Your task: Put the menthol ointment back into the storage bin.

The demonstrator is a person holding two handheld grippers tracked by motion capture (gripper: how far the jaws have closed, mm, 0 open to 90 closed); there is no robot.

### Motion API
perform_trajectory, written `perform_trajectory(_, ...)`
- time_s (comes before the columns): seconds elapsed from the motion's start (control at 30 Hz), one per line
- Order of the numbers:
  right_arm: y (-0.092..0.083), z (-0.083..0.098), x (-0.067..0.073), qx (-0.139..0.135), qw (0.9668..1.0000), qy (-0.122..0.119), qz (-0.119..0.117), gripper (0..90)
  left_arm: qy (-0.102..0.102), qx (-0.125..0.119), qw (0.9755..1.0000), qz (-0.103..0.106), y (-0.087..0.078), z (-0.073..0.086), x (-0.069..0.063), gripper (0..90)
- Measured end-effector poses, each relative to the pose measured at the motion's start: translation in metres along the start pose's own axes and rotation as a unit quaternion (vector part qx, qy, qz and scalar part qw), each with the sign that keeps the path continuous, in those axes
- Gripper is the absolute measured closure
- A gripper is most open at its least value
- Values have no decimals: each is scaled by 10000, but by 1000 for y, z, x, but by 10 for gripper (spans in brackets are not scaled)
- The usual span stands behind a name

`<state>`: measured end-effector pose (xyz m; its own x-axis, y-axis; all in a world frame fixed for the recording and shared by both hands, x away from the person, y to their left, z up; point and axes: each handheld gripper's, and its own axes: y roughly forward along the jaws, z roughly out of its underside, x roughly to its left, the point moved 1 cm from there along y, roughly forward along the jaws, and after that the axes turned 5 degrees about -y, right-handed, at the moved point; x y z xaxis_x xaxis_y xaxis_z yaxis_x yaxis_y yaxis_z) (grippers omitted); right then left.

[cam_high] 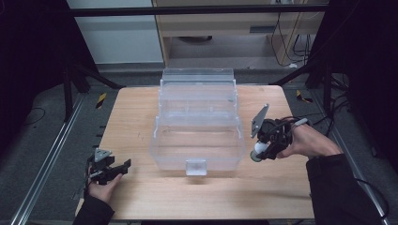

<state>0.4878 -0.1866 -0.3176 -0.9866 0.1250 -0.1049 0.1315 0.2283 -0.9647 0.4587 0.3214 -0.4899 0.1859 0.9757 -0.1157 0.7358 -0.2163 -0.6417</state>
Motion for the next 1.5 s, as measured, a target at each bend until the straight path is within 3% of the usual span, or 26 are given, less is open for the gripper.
perform_trajectory(0.67, 1, -28, -29, -121, 9999, -75, 14, 504, -7, -9, 10000, 22, 0, 0, 0, 286)
perform_trajectory(1.13, 15, -48, -43, -148, 9996, -250, -25, 504, -15, -8, 10000, 31, 0, 0, 1, 286)
perform_trajectory(1.5, 34, -58, -46, -59, 9992, -375, -105, 504, -13, -9, 10000, 34, 0, 0, 1, 287)
